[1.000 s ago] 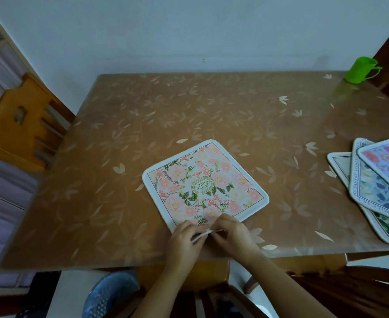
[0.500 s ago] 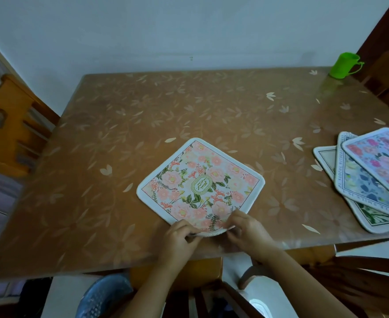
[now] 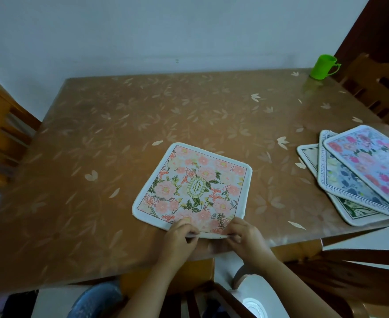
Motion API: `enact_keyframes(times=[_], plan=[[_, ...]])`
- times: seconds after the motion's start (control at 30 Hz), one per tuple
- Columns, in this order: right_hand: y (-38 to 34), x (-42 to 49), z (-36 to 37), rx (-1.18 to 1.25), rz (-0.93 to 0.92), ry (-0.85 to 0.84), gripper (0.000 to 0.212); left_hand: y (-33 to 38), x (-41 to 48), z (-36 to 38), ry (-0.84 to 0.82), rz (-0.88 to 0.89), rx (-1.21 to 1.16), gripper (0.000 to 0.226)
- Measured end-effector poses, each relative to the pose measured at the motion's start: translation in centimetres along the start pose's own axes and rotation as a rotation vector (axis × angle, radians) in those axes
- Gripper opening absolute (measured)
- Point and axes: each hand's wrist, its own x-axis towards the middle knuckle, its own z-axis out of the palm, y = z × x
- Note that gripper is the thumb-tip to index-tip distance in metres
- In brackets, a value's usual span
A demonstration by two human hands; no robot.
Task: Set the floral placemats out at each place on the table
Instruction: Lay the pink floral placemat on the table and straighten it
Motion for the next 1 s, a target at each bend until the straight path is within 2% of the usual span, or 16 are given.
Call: enact_keyframes(times=[0.17, 0.57, 0.67, 0.83, 1.0], plan=[[0.2, -0.1, 0.9, -0.008, -0.014, 0.024, 0.008, -0.9, 0.4, -0.4, -0.054, 0.004, 0.084, 0.006], [-3.0, 3.7, 4.1, -0.057, -0.308, -0.021, 0.008, -3.8, -0.7, -5.4, 0.113, -0.135, 0.096, 0.013], [-3.1, 4.9, 5.1, -0.059, -0.321, -0.04, 0.007, -4.5, -1.5, -5.8, 0.149, -0.163, 0.099, 0.012], [-2.0, 5.6, 5.7, -0.113, -0.218, -0.119, 0.013, -5.6, -2.5, -6.2, 0.151, -0.152, 0.137, 0.011], [-2.1, 4.6, 6.4, -0.143, -0.265, -0.075, 0.014, -7.2, -3.3, -8.0, 0.185, -0.174, 0.291, 0.014]])
